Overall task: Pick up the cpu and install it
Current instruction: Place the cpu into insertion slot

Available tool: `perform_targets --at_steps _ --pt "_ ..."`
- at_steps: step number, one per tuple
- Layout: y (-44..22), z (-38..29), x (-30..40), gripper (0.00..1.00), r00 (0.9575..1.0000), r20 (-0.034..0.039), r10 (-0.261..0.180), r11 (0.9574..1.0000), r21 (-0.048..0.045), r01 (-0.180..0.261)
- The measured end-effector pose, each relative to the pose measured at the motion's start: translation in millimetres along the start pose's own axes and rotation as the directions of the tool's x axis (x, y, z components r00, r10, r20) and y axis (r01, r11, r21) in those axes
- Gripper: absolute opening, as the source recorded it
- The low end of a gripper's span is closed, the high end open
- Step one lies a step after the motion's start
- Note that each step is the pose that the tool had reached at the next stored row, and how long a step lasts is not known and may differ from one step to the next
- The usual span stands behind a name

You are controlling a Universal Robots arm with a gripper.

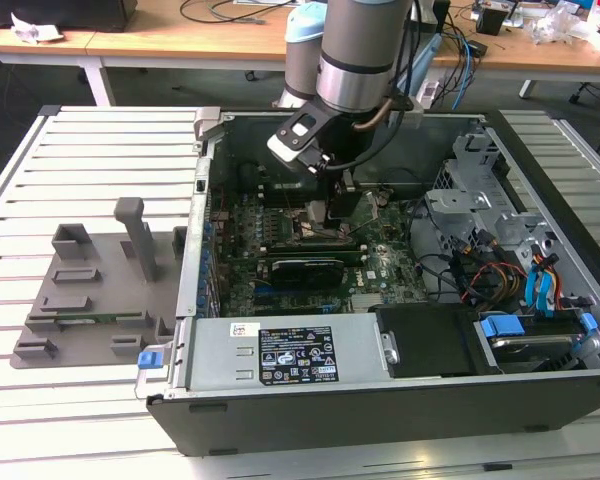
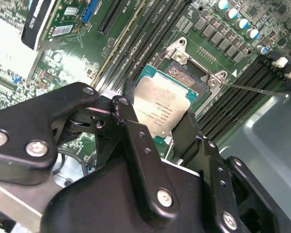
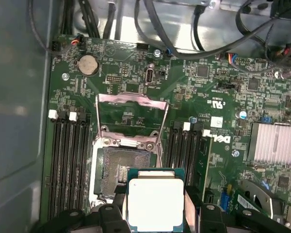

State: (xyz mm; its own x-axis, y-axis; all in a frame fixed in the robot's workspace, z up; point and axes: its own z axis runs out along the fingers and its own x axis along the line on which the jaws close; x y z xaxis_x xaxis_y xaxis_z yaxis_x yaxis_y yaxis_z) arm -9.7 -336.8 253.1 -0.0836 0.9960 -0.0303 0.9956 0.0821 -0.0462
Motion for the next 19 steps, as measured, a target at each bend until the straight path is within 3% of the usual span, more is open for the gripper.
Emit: perform_targets --at_steps 5,19 --pt "0.0 0.4 0.0 0.55 0.9977 -0.0015 0.068 0.9977 0.0023 -0.068" --pt "1.1 3.2 3.1 0.55 0.9977 -0.0016 0.068 0.9977 0.0022 -0.068"
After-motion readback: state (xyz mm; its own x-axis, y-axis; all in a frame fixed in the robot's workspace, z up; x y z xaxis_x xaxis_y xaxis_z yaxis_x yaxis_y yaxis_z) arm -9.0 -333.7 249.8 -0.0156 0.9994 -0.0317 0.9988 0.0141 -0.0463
